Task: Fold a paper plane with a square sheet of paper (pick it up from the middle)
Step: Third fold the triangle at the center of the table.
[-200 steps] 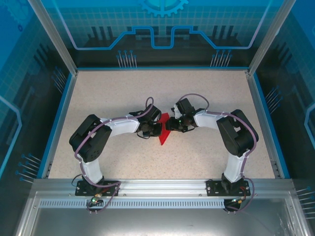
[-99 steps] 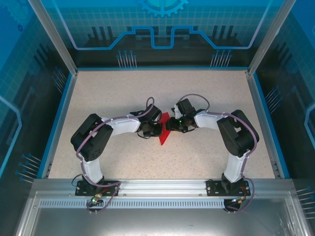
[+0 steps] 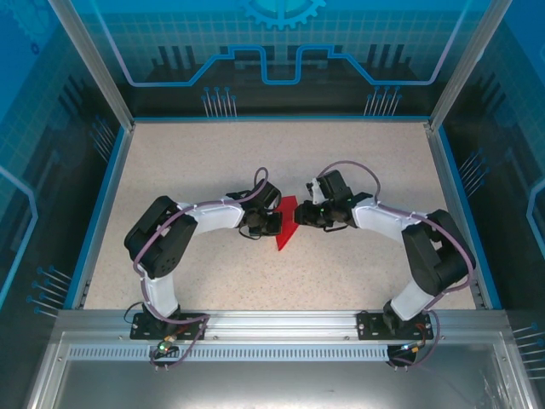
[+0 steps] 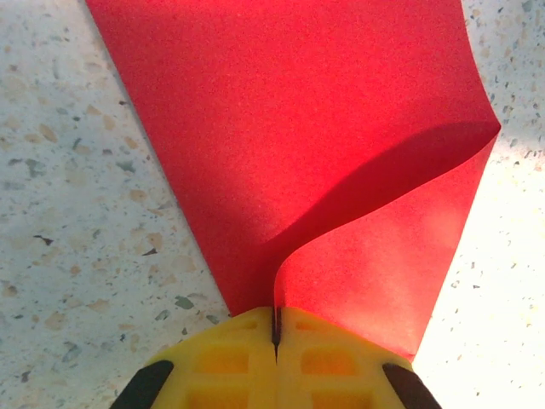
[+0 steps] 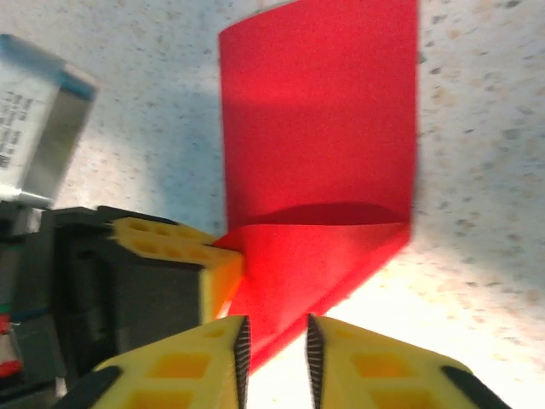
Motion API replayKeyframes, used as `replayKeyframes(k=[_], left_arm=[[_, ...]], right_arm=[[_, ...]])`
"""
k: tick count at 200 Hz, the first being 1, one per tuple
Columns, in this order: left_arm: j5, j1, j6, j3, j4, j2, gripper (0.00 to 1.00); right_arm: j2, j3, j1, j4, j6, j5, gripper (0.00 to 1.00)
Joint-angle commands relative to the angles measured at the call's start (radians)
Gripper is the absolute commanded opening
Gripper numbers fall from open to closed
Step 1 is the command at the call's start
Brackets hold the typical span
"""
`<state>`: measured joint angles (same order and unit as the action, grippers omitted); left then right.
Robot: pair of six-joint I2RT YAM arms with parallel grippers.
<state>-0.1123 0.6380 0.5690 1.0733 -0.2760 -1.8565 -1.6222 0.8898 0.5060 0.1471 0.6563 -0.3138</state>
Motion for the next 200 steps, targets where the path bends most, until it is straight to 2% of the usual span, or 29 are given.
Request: replayKeyframes(k=[1, 53, 138, 200], left_arm=[[0.012, -0.001, -0.01, -0.011, -0.049, -0.032, 0.0], [0.012, -0.001, -0.005, -0.009, -0.048, -0.034, 0.0], [0.028, 0.0, 0.005, -0.011, -0.056, -0.036, 0.0], [0.029, 0.0, 0.008, -0.009, -0.056, -0.035, 0.0]], right_arm=[[-0.019, -0.057, 0.065, -0.071, 0.084, -0.088, 0.16], [-0.1, -0.076, 0.151, -0.166, 0.154, -0.107, 0.05], [-0.16, -0.114, 0.166, -0.204, 0.167, -0.101, 0.05], [-0.104, -0.138, 0.168, -0.227, 0.167, -0.117, 0.06]])
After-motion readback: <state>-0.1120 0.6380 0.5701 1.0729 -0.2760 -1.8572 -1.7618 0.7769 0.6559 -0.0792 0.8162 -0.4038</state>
